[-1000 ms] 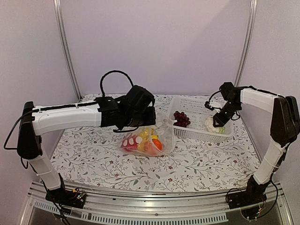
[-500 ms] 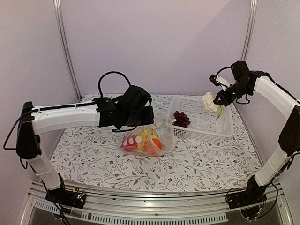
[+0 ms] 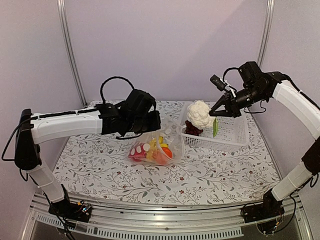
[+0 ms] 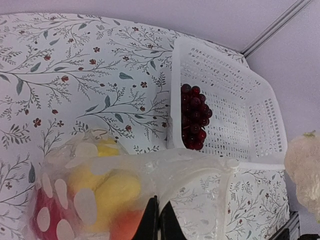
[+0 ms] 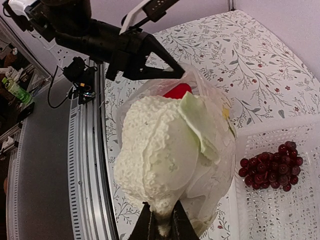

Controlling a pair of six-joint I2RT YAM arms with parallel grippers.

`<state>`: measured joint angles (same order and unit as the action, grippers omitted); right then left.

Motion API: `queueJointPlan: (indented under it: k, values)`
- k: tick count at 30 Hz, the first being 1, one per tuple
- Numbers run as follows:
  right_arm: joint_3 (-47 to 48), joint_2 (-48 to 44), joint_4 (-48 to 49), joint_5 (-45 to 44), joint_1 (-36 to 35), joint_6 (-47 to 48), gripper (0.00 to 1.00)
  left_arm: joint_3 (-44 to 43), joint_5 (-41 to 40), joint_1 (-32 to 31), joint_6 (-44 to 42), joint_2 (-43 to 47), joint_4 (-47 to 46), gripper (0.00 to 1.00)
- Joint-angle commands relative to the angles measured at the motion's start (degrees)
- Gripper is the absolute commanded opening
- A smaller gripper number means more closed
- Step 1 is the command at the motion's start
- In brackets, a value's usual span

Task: Place the food in the zip-top bag and seal the zipper
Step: Place the fake vegetable in the zipper food storage bag.

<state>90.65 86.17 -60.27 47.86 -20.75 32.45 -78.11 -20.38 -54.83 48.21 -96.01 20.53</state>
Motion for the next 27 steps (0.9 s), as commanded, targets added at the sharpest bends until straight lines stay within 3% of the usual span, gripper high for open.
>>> queueJointPlan:
  k: [1, 15, 27]
  values:
    - [-1.62, 0.38, -1.03, 9.90, -4.91, 1.10, 0.00, 1.78, 2.57, 1.41, 1.18, 1.91, -2.08, 0.00]
    - [-0.59, 11.04, 6.52, 14.01, -13.12, -3.46, 0.00, 5.16, 6.96, 1.51, 1.19, 4.62, -7.53, 0.00]
    - [2.86, 20.58, 17.62, 5.82, -13.35, -19.27, 0.00, 8.23, 10.31, 1.48, 1.39, 6.22, -12.31, 0.00]
